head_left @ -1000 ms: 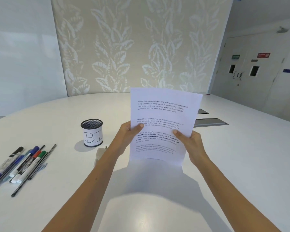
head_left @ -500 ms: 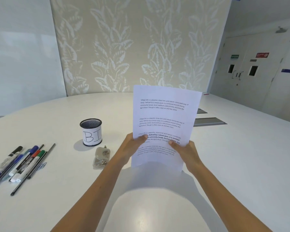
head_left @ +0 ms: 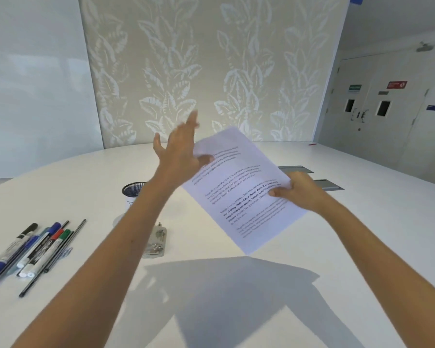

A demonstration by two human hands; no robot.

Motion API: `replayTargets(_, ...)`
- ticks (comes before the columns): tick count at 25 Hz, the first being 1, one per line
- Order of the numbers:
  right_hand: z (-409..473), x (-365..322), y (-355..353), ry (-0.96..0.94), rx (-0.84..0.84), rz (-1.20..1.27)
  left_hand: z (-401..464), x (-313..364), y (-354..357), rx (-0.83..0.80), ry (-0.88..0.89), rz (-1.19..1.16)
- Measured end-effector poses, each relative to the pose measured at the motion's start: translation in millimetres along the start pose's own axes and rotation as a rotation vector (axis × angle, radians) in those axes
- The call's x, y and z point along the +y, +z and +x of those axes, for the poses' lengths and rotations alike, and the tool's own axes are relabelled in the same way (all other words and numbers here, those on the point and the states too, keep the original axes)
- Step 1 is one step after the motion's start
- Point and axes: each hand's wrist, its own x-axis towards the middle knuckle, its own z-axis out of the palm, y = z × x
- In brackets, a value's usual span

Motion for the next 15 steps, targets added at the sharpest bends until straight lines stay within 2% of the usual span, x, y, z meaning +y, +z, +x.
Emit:
replayTargets(2, 4.9, -8.7, -19.1, -0.106, -0.049, -0.153, 6.4, -7.9, -18.4, -0.397, -0.020, -0.228)
replayTargets(3, 6.4, -12.4, -26.7, -0.152, -0.067, -0.205, 5.3, -11.7, -21.6, -0.529, -0.044, -0.327)
replayTargets(4, 7.0, -16.2, -33.6, -0.190, -0.077, -0.239, 3.3, -14.5, -20.6, -0.576, -0.070, -0.387)
replayTargets(6, 6.3, -19.1, -46.6, -0.245, -0.032, -0.265, -2.2, -20.7, -10.1, -0.502, -0.123, -0.494)
replayTargets(7, 7.8, -15.5, -53.5, -0.252, 0.046, -0.232, -6.3, -24.9, -4.4, -0.440, -0.151, -0.578)
replayTargets(8, 8.6, -9.6, -61.4, -0.245, 0.141, -0.133, -10.2, -30.3, 0.5, -0.388, -0.180, -0.676)
replayTargets(10, 5.7, 6.8, -74.6, -0.193, 0.257, 0.318, -17.1, -42.9, 8.6, -0.337, -0.254, -0.872)
replayTargets(12, -2.1, 19.4, -72.9, -0.164, 0.204, 0.761, -24.8, -52.5, 18.8, -0.349, -0.297, -0.989)
replayTargets(15, -11.3, 30.2, -32.8, -0.057, 0.069, 0.940, -37.9, -55.0, 38.0, -0.413, -0.296, -1.098)
